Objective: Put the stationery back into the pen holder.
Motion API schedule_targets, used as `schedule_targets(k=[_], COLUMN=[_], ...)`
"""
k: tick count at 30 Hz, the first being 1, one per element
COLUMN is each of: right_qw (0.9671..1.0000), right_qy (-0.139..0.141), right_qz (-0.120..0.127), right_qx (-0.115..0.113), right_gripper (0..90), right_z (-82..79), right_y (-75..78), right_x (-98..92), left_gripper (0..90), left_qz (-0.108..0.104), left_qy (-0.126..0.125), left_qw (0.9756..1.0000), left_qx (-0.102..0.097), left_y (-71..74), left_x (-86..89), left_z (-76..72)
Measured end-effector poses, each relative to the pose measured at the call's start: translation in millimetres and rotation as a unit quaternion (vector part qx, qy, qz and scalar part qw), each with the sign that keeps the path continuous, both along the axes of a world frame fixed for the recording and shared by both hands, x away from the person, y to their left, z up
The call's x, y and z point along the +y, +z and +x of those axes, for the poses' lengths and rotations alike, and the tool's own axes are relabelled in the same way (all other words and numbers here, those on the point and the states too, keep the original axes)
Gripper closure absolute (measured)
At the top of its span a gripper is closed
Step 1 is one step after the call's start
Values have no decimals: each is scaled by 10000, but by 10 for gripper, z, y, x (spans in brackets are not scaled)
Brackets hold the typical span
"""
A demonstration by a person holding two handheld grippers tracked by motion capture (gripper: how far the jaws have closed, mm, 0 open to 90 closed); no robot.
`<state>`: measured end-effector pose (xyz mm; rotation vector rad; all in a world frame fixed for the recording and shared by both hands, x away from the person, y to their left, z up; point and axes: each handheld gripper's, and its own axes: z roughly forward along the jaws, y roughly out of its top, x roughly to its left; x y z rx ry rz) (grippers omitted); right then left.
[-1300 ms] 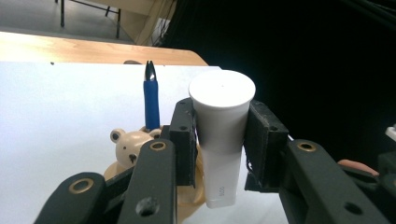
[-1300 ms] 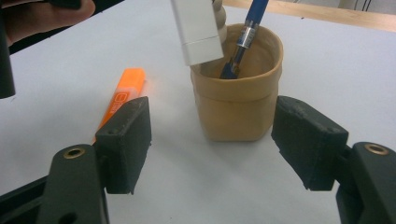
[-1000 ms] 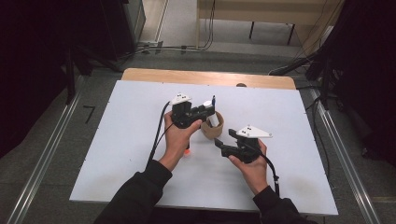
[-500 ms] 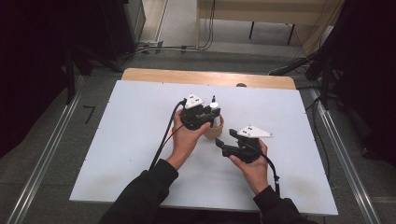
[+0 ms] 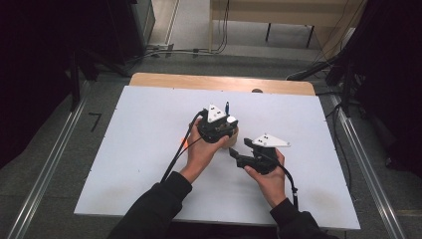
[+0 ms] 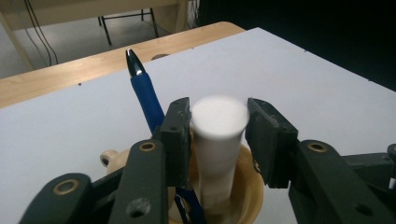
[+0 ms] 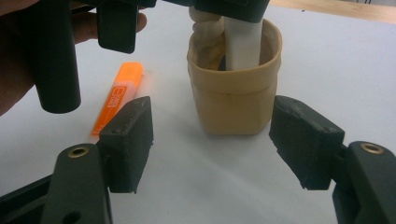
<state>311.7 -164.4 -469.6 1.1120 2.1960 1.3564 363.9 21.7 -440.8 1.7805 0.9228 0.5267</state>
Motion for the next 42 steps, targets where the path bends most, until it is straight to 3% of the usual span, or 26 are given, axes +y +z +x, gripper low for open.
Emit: schedule_targets(k=[7, 20, 23, 29, 42], right_qw=[10000, 10000, 10000, 9999, 9999], right_qy=[-5, -39, -38, -29, -20], right_qz=[-16, -37, -51, -79, -121], right_qx=[-9, -44, -51, -65, -69], right_gripper=[289, 282, 281, 280, 278], right_z=[1, -10, -18, -30, -52], right_y=[-1, -6, -9, -16, -25], right_x=[-8, -6, 2, 16, 42], left_gripper=[476, 332, 328, 311, 264], left_qz=[-66, -229, -180, -451, -479], left_qy=[-13, 124, 218, 384, 718], left_qw=[9999, 9997, 9995, 9977, 9956], left_qx=[-138, 6, 119, 314, 360], left_y=[71, 173, 163, 108, -66], left_x=[15, 219, 313, 555, 947], left_z=[-66, -230, -267, -350, -547])
